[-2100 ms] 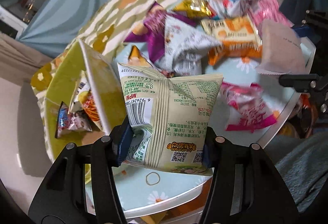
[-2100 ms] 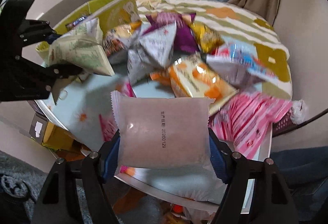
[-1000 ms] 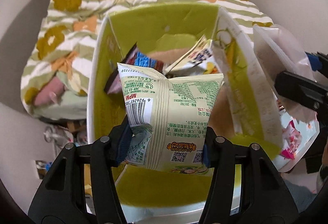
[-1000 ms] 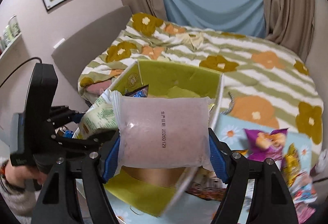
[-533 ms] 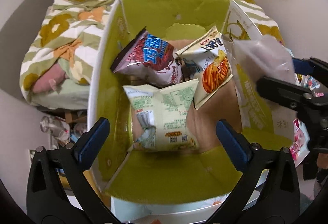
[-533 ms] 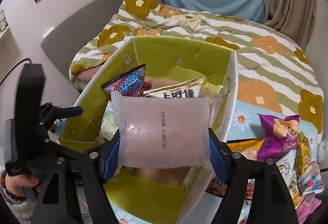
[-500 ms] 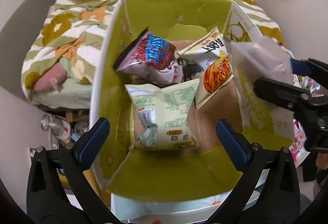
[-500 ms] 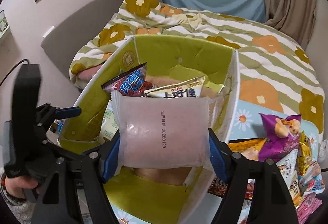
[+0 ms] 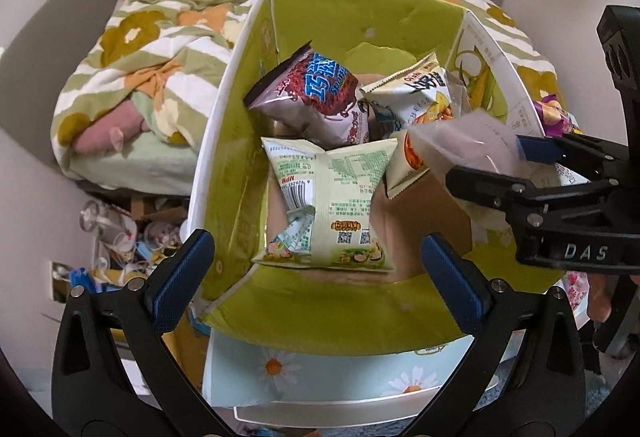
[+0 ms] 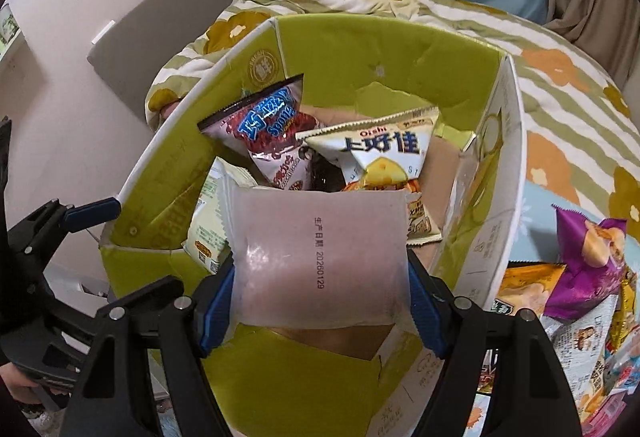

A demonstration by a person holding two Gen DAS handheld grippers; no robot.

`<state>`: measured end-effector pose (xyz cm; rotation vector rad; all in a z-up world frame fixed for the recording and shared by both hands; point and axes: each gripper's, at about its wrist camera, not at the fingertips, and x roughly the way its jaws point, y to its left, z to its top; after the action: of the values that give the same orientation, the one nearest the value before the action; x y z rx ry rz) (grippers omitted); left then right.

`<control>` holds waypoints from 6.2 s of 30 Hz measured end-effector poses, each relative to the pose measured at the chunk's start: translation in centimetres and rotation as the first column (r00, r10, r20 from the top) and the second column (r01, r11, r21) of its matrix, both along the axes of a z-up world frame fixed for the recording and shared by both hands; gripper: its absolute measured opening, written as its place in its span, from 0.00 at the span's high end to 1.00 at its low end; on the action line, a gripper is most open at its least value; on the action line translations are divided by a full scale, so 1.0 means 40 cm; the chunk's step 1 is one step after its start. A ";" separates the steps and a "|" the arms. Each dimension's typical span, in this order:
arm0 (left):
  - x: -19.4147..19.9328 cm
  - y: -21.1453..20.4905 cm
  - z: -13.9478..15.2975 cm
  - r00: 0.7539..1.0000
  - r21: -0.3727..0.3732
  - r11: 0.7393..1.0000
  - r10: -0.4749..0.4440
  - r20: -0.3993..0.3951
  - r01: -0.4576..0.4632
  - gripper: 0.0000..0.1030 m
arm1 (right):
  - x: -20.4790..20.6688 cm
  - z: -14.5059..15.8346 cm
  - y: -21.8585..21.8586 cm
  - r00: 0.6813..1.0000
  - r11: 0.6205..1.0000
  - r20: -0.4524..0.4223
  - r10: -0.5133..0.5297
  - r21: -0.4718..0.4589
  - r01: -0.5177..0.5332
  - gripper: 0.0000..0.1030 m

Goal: Organize snacks
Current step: 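Carry both packs over the yellow box and release them inside, then move both tools back from the box toward the snack pile, then grasp the pink-white candy bag with the left gripper while the right gripper grasps the pink striped bag, then carry both pink bags over the yellow box and release them inside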

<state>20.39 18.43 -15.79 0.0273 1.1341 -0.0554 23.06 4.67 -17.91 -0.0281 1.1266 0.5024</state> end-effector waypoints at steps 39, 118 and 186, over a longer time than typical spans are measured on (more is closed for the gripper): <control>-0.034 -0.262 0.165 0.951 -0.073 0.957 -0.269 0.153 0.282 0.00 | -0.189 0.292 -0.301 0.920 0.960 0.278 -0.277 0.036 0.278 0.00; -0.208 -0.897 -0.297 0.944 -0.086 0.952 -0.304 -0.128 0.294 0.49 | -0.316 -0.168 -0.940 0.925 0.925 0.104 -0.366 -0.069 0.374 0.42; 0.411 -0.121 0.060 0.983 -0.128 0.976 -0.167 0.080 0.176 0.63 | 0.047 0.182 -0.172 0.938 0.977 0.276 -0.211 0.074 0.198 0.49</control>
<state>36.81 13.58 -13.38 0.0072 1.0551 -0.2833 24.95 -2.20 -10.62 0.0548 0.8261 0.3245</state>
